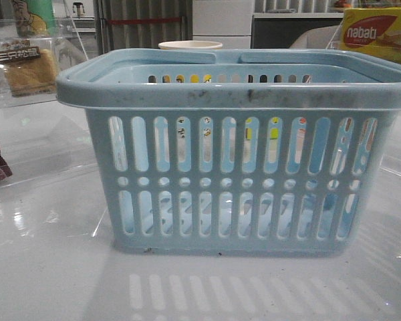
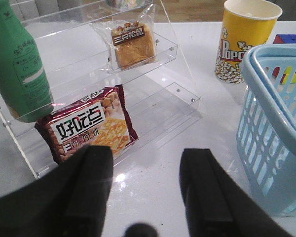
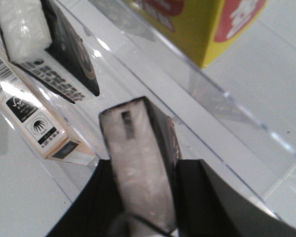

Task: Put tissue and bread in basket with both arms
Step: 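Carry the white box over the blue basket and open the right gripper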

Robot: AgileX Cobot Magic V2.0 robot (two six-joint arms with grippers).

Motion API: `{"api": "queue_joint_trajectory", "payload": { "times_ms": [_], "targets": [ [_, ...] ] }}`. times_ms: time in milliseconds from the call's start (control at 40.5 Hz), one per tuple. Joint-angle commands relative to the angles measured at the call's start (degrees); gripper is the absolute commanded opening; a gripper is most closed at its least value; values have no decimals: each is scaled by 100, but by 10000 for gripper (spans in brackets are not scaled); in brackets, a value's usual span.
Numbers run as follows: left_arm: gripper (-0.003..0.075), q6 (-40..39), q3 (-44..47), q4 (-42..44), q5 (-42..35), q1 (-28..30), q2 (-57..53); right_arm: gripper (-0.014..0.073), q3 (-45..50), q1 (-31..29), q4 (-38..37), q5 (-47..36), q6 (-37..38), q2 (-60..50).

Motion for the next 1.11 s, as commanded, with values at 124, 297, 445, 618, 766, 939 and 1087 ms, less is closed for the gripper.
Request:
{"api": "queue_joint_trajectory", "payload": {
  "times_ms": [124, 297, 445, 618, 766, 939, 1087],
  "targets": [
    [380, -17, -163, -89, -486, -27, 56, 234, -244, -12, 451, -325, -16, -488],
    [380, -17, -163, -89, -486, -27, 56, 234, -244, 39, 710, -198, -21, -1079],
    [380, -17, -163, -89, -486, -27, 56, 234, -244, 227, 716, 69, -21, -1727],
    [380, -17, -163, -89, -486, -27, 56, 234, -238, 693, 716, 474, -136, -2506],
    [380, -17, -163, -89, -486, -27, 56, 234, -218, 1421, 716, 894, -413, -2941],
    [380, -17, -163, -89, -486, -27, 56, 234, -190, 2335, 716, 1554, -620, -2988],
    [380, -17, -163, -89, -486, -27, 56, 234, 71, 3025, 778, 1582, -620, -2818]
  ]
}}
